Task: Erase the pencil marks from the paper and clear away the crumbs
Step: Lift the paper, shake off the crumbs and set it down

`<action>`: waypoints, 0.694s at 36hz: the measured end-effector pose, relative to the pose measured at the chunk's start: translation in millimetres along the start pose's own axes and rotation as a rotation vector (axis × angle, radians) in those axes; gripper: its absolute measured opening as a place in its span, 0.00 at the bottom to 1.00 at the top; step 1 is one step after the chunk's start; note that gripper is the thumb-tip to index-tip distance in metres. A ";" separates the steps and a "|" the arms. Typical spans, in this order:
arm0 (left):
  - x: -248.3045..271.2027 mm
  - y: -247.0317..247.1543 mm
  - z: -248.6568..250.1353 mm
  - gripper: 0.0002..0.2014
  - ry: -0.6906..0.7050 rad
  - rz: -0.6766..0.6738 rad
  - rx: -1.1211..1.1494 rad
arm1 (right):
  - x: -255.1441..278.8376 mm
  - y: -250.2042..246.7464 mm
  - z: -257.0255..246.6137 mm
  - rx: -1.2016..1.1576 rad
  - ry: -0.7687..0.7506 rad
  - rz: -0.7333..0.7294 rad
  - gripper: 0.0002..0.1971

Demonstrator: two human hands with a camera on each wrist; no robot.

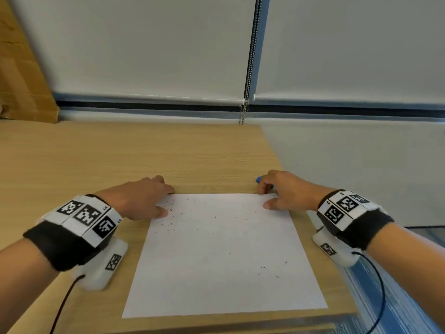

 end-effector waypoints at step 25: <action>38.8 -38.3 -11.8 0.04 0.259 0.571 0.773 | 58.4 -73.3 -31.6 -0.056 -0.049 0.433 0.06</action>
Point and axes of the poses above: each hand's wrist, its own x-axis away from the middle knuckle, its own y-axis out of the palm, z = x × y, the point moved 3 cm from there along -x, towards the middle knuckle, and after that the axes turned 15 degrees about -z, right-handed, at the moved point
